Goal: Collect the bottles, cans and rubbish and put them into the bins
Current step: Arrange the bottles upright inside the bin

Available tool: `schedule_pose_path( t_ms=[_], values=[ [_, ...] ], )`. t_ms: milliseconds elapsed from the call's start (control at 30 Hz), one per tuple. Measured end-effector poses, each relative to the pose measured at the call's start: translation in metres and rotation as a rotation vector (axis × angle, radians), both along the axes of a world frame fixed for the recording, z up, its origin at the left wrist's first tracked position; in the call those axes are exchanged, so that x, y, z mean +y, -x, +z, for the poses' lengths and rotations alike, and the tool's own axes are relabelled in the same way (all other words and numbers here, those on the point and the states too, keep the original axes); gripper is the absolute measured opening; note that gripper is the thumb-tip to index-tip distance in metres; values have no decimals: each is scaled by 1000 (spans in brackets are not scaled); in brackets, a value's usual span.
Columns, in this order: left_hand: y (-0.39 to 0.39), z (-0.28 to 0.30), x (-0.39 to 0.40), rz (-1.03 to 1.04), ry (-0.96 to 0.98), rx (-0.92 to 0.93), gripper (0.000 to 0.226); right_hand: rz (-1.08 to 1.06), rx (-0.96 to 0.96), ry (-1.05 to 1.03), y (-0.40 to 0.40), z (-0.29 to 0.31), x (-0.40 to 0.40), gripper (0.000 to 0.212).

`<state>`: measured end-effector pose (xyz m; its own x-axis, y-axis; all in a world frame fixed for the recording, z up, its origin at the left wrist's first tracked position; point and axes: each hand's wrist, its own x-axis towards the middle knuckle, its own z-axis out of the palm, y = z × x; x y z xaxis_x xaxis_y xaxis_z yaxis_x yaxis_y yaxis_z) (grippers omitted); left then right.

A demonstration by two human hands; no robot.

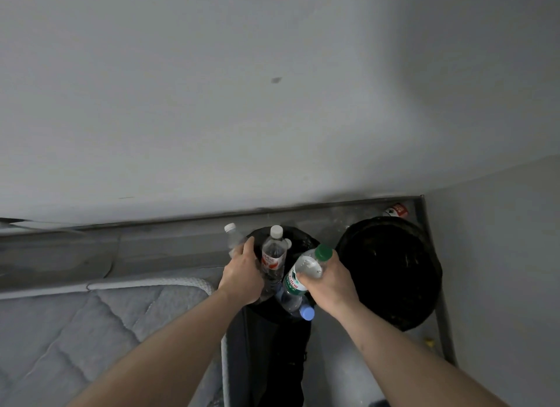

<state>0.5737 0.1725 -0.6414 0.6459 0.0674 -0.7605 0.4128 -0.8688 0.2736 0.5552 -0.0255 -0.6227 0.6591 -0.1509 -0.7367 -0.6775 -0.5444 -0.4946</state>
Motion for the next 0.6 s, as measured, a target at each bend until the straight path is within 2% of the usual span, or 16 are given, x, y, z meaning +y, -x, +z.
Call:
schedule_pose_path(
  t_ms=[133,267,367,467,533,600],
  values=[
    [0,-10,0,-20,-17,103,58,12,10,5,-7,-15,9,50],
    [1,-29,0,56,-15,226,57,-13,11,3,-13,-28,15,50],
    [0,-44,-5,109,-14,183,53,-9,-4,9,-16,-35,17,37],
    [-7,-52,-10,187,-83,159,60,-6,-16,27,-21,-43,16,24],
    [-11,-59,-11,215,-159,164,57,-11,-15,35,-24,-50,17,31],
    [-13,-65,-11,258,-195,133,49,-14,-8,42,-27,-61,17,48]
  ],
)
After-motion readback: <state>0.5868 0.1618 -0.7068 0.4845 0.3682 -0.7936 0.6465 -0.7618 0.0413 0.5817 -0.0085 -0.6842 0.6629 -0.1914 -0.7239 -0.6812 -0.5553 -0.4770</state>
